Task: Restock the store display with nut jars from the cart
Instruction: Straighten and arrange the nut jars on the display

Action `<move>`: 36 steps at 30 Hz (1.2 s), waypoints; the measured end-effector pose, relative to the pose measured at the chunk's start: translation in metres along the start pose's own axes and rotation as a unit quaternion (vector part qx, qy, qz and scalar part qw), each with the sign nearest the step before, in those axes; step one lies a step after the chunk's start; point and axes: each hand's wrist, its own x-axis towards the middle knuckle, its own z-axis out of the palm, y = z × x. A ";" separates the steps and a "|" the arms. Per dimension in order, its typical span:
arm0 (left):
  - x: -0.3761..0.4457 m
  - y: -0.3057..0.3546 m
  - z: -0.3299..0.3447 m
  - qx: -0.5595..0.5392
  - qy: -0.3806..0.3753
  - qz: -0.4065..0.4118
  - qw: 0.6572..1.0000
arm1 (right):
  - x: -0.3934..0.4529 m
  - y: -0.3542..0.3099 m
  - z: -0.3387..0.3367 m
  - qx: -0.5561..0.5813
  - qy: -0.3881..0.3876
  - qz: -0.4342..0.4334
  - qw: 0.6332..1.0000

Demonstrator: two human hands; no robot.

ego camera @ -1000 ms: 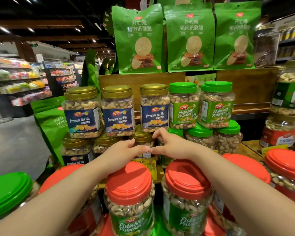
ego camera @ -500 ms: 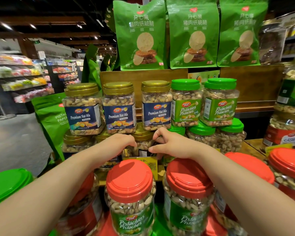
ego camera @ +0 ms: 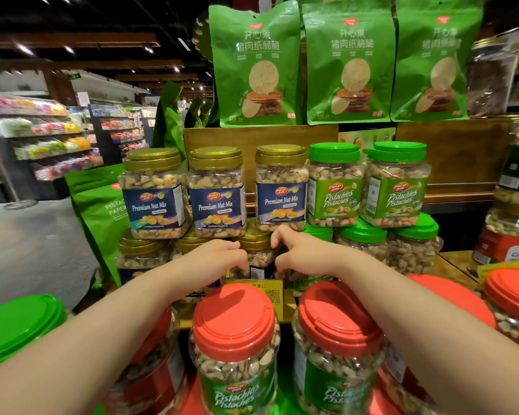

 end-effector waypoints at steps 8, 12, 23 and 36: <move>0.006 -0.004 -0.001 -0.041 0.004 -0.004 0.999 | -0.003 0.003 -0.009 -0.010 -0.016 0.004 1.000; 0.008 -0.003 -0.001 -0.062 0.008 -0.017 0.998 | -0.007 0.005 -0.013 -0.003 -0.002 0.007 1.000; 0.015 -0.009 0.009 -0.121 -0.001 -0.005 0.993 | -0.008 0.005 -0.010 -0.087 0.004 0.005 0.996; 0.017 -0.018 0.006 -0.187 -0.022 -0.021 0.982 | -0.023 0.010 -0.009 -0.025 0.014 -0.017 0.999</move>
